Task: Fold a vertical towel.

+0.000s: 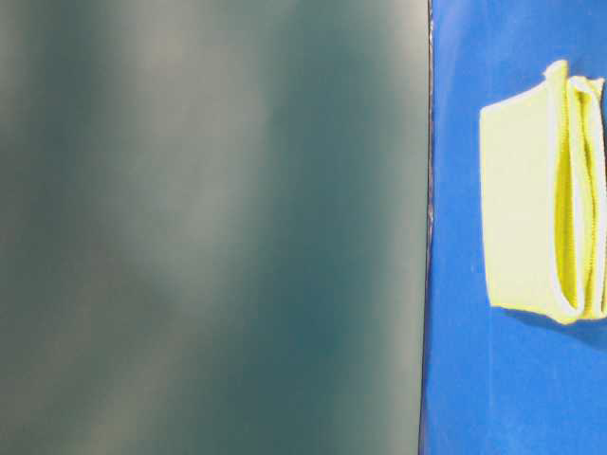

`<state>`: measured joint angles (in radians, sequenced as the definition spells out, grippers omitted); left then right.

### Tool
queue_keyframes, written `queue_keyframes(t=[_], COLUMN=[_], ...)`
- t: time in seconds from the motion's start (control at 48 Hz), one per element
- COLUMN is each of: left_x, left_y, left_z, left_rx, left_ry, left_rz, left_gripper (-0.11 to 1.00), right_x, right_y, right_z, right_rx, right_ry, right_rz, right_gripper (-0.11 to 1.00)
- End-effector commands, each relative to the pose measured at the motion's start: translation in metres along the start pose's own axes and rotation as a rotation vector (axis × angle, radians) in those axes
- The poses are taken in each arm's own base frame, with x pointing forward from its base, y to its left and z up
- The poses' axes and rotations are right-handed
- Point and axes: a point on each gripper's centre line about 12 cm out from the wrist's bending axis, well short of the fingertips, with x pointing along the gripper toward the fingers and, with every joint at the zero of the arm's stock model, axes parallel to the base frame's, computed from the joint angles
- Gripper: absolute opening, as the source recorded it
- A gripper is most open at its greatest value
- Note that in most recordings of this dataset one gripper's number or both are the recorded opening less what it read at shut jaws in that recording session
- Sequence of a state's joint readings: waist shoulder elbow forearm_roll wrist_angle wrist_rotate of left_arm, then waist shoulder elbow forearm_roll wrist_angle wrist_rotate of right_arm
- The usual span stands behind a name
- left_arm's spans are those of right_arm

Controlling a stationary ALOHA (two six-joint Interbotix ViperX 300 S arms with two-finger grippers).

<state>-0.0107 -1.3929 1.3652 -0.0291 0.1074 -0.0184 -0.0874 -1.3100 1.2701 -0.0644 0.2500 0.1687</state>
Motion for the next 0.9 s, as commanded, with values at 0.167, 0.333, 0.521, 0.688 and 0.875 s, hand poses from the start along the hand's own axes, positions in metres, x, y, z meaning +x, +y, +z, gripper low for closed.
queue_keyframes(t=[0.167,0.333,0.521,0.688,0.875], left_x=[0.0003,0.0005,0.0005,0.0003,0.0003], left_y=[0.0001,0.0002,0.0002,0.0002,0.0002], left_z=[0.0054,0.0045,0.0048,0.0048,0.0043], left_rx=[-0.002,-0.002,0.000,-0.002,-0.002], left_ry=[-0.011,-0.008,-0.006,-0.006,-0.002], left_rz=[0.002,0.003,0.003,0.003,0.003], left_gripper=[0.58,0.58,0.58,0.58,0.57], right_x=[0.0008,0.0006,0.0007,0.0009,0.0009], right_y=[0.0000,0.0000,-0.0001,-0.0001,-0.0001], right_z=[0.0034,0.0036,0.0029,0.0028,0.0026], right_rx=[0.001,0.001,0.001,-0.001,0.001], right_ry=[-0.009,-0.011,-0.009,-0.008,-0.006], right_rz=[-0.002,-0.002,-0.002,-0.002,-0.002], right_gripper=[0.59,0.59,0.59,0.59,0.59])
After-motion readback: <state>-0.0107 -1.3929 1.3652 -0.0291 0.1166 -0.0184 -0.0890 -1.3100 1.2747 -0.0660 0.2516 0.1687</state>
